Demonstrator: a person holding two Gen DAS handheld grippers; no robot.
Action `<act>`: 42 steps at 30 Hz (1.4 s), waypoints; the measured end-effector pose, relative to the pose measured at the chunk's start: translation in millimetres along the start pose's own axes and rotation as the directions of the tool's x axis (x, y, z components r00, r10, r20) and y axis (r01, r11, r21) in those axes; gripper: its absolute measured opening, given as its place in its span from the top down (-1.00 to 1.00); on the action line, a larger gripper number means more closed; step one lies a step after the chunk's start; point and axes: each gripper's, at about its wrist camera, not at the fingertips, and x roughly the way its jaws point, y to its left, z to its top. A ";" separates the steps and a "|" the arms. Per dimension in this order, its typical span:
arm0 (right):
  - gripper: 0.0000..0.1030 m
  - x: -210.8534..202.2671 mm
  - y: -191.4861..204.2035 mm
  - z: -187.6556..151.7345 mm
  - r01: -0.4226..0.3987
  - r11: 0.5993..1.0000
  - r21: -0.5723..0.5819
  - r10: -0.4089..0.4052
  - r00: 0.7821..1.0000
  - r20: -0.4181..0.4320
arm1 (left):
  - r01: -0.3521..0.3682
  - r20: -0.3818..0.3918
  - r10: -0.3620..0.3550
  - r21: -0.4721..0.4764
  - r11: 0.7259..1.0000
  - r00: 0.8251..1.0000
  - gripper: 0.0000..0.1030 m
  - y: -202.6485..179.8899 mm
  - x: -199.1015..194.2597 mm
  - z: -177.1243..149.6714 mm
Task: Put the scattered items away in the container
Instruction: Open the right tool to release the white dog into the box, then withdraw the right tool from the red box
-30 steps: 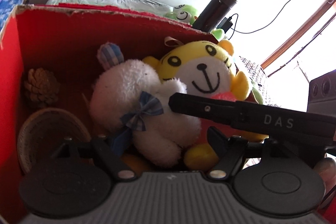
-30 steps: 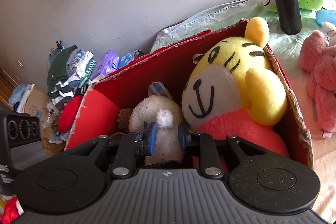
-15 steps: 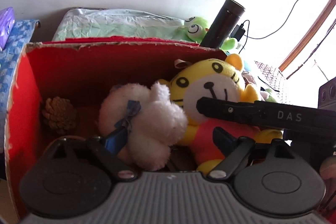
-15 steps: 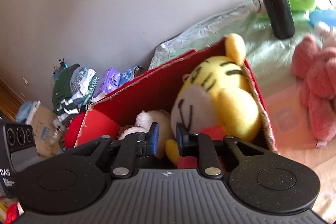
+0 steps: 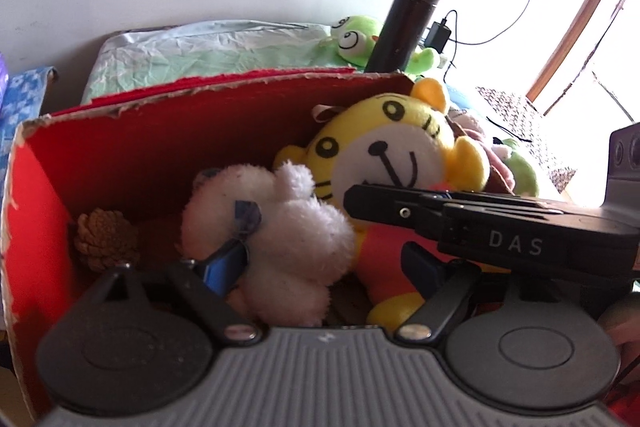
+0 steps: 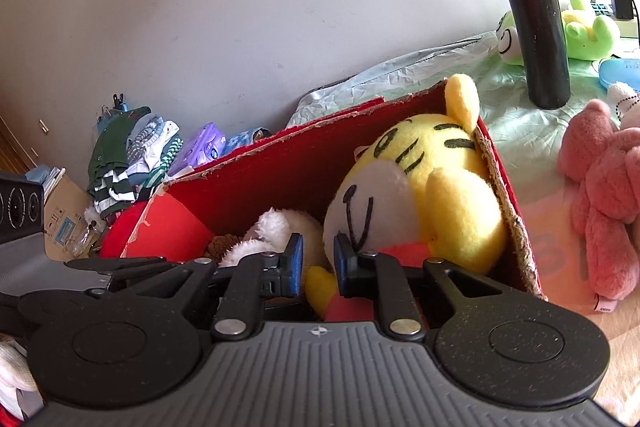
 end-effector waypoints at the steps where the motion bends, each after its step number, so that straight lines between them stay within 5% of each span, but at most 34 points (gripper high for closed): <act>1: 0.68 -0.1 0.3 -0.2 0.000 1.000 0.006 0.000 1.000 -0.006 | 0.000 -0.006 0.000 0.011 1.000 1.000 -0.63 -2.1 -0.2 -0.6; 9: 0.67 1.6 6.3 -6.7 0.017 0.998 -0.054 -0.017 1.000 -0.013 | -0.013 -0.045 0.016 0.069 0.998 0.999 -0.67 -10.5 2.9 -2.1; 17: 0.67 3.6 8.0 -14.2 0.024 0.994 -0.108 -0.023 1.000 0.013 | -0.117 -0.001 0.119 0.182 0.976 0.993 -0.66 -27.8 1.6 -7.7; 24: 0.62 4.1 7.5 -14.5 0.021 0.992 -0.123 -0.018 1.000 0.021 | -0.130 0.028 0.127 0.192 0.973 0.992 -0.65 -27.6 -0.9 -9.4; 33: 0.57 4.0 9.1 -17.0 0.018 0.990 -0.137 -0.013 0.999 0.040 | -0.187 0.075 0.177 0.175 0.967 0.981 -0.70 -31.8 -4.9 -15.7; 38: 0.55 4.1 9.7 -15.2 0.015 0.990 -0.141 -0.012 1.000 0.028 | -0.232 0.066 0.229 0.050 0.971 0.971 -0.80 -28.0 -12.7 -20.0; 42: 0.57 -3.2 7.1 -11.9 0.004 0.995 -0.099 0.000 0.999 0.039 | -0.326 0.067 0.327 -0.024 0.945 0.943 -0.83 -24.0 -28.1 -19.4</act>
